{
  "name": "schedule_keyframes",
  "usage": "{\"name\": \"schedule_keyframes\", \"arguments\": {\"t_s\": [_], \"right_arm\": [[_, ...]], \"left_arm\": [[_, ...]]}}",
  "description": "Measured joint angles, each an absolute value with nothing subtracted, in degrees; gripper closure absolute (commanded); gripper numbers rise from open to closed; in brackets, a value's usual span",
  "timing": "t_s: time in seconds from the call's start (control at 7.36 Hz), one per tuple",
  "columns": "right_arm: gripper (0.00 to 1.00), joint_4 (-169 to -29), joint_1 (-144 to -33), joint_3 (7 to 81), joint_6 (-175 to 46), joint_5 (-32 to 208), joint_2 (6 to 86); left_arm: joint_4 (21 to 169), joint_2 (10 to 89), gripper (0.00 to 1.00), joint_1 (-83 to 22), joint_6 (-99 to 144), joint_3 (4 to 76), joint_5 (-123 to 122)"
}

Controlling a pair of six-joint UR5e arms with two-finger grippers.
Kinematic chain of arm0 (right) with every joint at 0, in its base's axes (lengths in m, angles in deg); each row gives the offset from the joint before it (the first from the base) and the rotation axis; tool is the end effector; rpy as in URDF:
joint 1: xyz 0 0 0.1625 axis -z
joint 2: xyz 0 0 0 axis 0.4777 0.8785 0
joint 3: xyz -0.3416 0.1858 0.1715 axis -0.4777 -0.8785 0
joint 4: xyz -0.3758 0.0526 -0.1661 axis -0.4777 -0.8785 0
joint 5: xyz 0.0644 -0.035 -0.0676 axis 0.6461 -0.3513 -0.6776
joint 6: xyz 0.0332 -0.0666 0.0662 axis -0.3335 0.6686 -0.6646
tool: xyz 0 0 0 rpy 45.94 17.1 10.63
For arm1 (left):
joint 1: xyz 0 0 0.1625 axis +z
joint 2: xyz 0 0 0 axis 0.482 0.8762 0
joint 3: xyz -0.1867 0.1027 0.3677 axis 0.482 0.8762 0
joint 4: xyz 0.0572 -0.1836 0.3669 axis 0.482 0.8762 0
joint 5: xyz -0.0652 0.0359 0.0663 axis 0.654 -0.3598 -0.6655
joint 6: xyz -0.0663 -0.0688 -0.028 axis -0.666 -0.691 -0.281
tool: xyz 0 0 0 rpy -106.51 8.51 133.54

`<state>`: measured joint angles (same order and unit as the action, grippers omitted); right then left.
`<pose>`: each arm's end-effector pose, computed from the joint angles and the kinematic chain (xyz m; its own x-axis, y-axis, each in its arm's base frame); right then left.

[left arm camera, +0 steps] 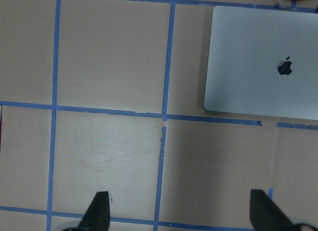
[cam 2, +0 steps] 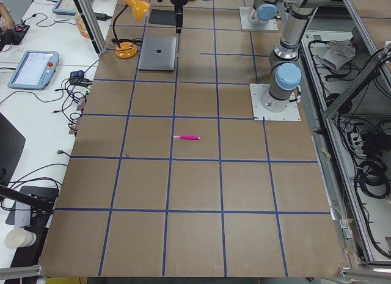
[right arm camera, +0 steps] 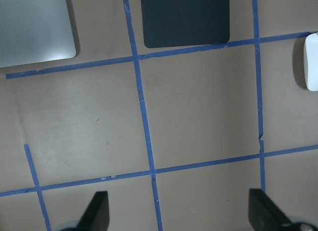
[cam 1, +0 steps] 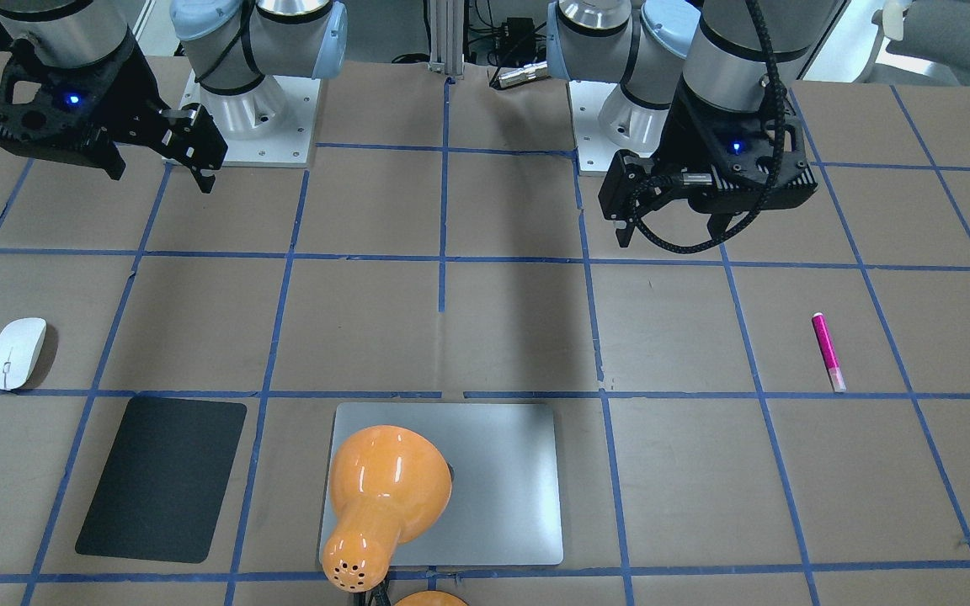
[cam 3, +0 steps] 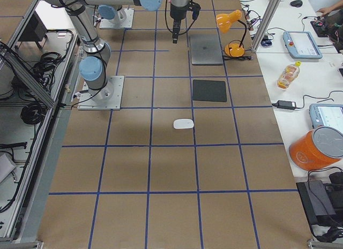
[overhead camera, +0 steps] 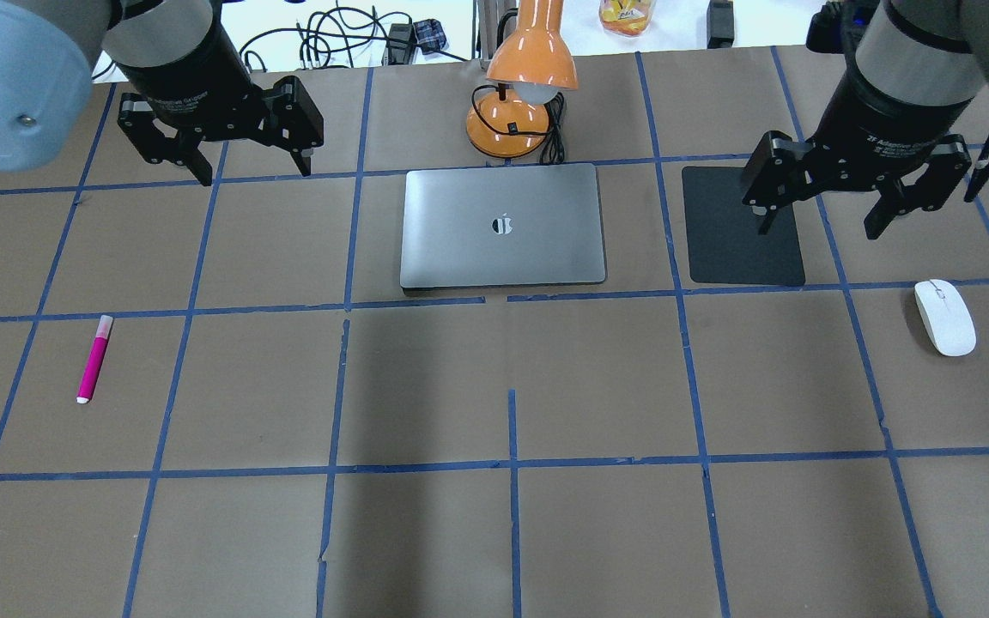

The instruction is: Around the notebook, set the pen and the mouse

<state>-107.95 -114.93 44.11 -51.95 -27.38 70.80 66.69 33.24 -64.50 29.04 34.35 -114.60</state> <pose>0.1010 -0.4601 0.4932 -0.9910 0.1281 0.0386 0.1298 0.9905 0.0447 -0.1589 -0.5134 0.5063 -0.9956 -0.0877 -0.0328 -0.0850 0.9935 -0.0751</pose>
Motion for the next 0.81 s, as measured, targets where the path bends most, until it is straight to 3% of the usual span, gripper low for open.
{"name": "schedule_keyframes", "arguments": {"t_s": [0.81], "right_arm": [[0.00, -107.7, -109.8, 44.8, -52.1, -28.0, 70.4]], "left_arm": [[66.5, 33.4, 0.00, -62.6, 30.8, 35.0, -114.2]]}}
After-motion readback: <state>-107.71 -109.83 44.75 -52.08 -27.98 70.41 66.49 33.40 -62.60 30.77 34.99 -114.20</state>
